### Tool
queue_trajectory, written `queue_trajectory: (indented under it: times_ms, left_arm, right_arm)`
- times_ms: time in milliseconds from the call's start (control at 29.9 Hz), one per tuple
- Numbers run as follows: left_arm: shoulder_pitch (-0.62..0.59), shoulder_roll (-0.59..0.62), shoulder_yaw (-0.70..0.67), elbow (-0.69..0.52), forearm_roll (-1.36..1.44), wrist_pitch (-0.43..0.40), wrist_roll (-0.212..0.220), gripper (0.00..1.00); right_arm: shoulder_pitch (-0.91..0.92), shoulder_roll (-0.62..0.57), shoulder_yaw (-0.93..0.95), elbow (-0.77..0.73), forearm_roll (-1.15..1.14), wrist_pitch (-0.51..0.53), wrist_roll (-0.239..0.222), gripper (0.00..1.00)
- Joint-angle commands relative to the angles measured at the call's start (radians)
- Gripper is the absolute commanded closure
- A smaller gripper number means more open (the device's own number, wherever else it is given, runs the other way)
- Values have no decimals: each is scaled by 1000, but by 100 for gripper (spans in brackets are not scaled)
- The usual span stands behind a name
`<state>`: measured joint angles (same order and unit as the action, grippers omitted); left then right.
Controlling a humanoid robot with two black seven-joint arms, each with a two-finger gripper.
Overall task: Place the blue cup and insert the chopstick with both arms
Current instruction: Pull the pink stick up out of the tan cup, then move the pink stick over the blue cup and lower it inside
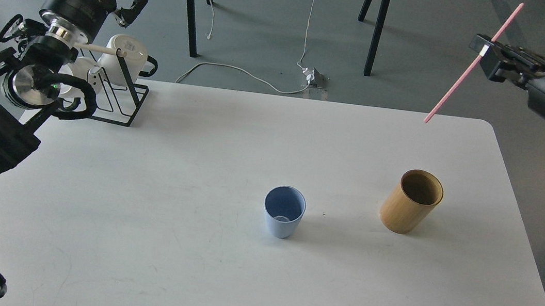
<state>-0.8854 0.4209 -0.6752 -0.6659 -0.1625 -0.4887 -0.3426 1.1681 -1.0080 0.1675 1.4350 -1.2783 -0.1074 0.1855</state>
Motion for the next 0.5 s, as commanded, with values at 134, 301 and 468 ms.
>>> queue_trajectory:
  times_ms: [134,301,468]
  left_arm:
    - [-1,2,-1,0,1,0,8,1]
    - [-1,2,-3,0,1,0,8,1]
    - [-1,-2,-3,-1,1,0,8,1]
  right_arm:
    - [22,244,-58,-10,65,15,-3,100]
    - [13,360,-137,-13,57,8,2,100]
    - [18,430,-198,-70,56,3,5,100]
